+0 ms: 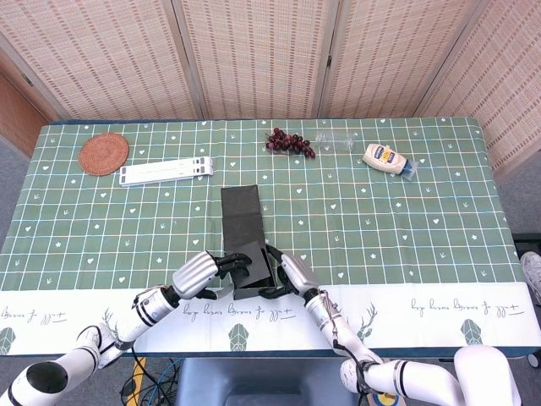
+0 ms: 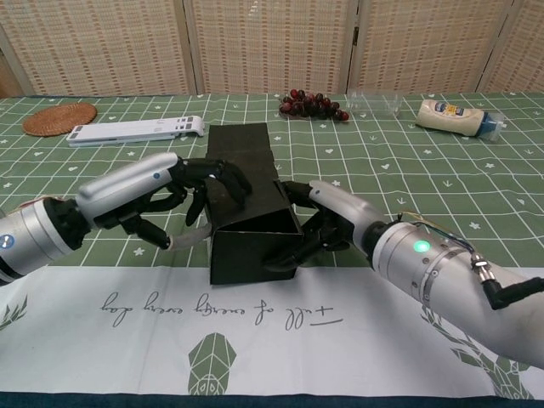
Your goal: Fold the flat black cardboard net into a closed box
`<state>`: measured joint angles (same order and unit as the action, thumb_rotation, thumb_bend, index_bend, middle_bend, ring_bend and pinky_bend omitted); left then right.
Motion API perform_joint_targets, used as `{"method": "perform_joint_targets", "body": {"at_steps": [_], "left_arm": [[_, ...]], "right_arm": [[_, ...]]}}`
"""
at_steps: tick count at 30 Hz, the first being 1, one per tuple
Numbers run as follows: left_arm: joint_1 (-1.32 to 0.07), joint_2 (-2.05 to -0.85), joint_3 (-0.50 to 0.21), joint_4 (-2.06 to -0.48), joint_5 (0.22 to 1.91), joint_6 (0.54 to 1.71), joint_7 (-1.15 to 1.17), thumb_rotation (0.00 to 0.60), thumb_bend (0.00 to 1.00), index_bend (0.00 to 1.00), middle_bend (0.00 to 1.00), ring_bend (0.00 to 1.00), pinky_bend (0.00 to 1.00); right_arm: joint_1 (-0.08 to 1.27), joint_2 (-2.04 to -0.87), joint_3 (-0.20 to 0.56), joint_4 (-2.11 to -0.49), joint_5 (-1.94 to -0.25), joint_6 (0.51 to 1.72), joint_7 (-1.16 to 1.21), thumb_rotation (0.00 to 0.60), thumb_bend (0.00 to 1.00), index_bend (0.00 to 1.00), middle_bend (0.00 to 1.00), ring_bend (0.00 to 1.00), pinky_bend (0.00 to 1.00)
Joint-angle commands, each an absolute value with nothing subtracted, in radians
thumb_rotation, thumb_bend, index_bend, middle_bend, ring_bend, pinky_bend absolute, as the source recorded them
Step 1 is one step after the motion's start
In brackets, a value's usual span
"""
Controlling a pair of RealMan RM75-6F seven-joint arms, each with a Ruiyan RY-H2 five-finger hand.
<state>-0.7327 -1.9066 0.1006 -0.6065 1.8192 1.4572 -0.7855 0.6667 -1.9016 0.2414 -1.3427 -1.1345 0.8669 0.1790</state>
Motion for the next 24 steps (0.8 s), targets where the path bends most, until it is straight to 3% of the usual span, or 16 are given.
{"method": "perform_joint_targets", "body": {"at_steps": [1, 24], "left_arm": [[-0.739, -1.901, 0.106, -0.614, 1.822, 1.455, -0.782, 0.600, 0.13, 0.35, 0.25, 0.59, 0.94], [-0.772, -1.873, 0.156, -0.640, 1.850, 1.443, -0.753, 0.600, 0.13, 0.42, 0.29, 0.60, 0.94]], "right_arm": [[0.665, -1.898, 0.238, -1.342, -1.140, 0.865, 0.180, 0.600, 0.48, 0.38, 0.46, 0.85, 1.00], [0.649, -1.843, 0.200, -1.357, -1.212, 0.868, 0.197, 0.600, 0.49, 0.34, 0.41, 0.85, 1.00]]}}
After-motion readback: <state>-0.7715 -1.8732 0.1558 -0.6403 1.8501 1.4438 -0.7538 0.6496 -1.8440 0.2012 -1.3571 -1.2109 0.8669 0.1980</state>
